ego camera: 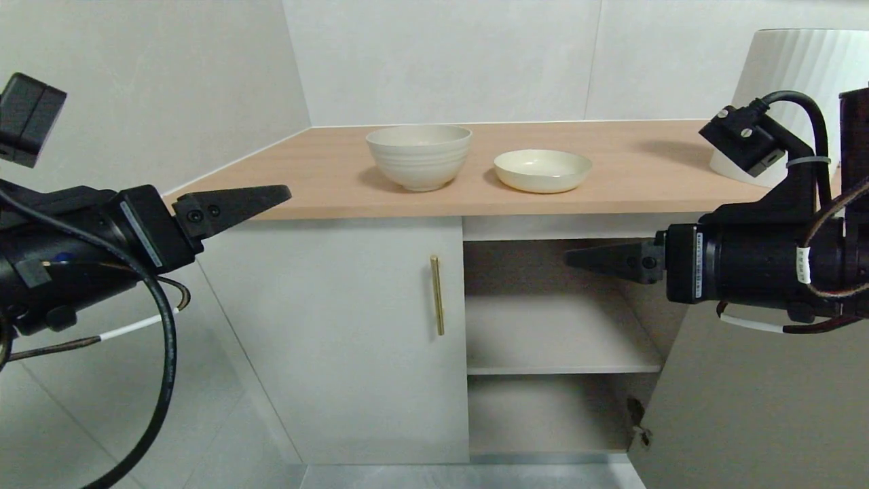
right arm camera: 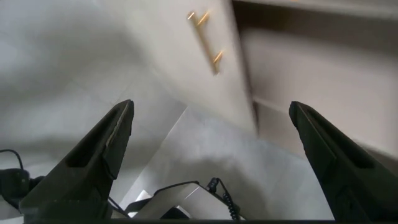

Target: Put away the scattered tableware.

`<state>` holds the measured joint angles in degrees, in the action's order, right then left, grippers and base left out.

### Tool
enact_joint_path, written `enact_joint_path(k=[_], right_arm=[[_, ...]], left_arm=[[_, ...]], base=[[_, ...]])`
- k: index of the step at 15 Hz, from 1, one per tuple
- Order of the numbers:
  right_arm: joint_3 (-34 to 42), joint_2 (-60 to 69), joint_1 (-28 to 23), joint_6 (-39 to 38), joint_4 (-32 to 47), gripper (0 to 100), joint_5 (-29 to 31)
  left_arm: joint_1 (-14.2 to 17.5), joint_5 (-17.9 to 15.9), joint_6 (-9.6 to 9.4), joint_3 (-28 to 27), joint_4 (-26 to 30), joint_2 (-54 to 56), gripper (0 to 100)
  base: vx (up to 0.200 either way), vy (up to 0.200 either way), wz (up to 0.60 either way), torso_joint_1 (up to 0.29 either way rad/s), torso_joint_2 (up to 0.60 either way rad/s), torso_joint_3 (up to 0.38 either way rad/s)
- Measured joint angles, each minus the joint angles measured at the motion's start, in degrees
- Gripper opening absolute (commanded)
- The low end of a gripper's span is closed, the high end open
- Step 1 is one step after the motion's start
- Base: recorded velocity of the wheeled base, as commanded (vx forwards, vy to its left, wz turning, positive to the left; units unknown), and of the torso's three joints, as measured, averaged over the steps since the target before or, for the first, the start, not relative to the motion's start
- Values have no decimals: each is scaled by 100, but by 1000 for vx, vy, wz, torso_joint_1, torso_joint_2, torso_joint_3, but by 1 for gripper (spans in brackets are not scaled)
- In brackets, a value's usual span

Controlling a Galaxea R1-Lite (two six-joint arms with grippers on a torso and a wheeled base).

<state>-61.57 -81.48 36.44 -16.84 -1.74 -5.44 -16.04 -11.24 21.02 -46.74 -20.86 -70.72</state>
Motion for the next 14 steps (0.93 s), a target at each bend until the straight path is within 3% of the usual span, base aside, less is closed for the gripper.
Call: enact_joint_path(k=[2,6,9,14], right_arm=[[9,45,7,-43,41,100,-28],[144,323,2,-145,121,100,-646],[243,480,5,-71,88,100,-677],[271,500,2,56,93,100,-666]], left_arm=[[1,-2,-2,0,0,13,100],[-32,-296,5,13,124,294,100],[-52,-490,5,-67,452,529,100],[-57,-707,5,-87,490,517,100]], base=[[200,0,0,-2,0,-2],[0,0,0,0,0,0],[0,0,0,0,0,0],[0,0,0,6,-31,-30]])
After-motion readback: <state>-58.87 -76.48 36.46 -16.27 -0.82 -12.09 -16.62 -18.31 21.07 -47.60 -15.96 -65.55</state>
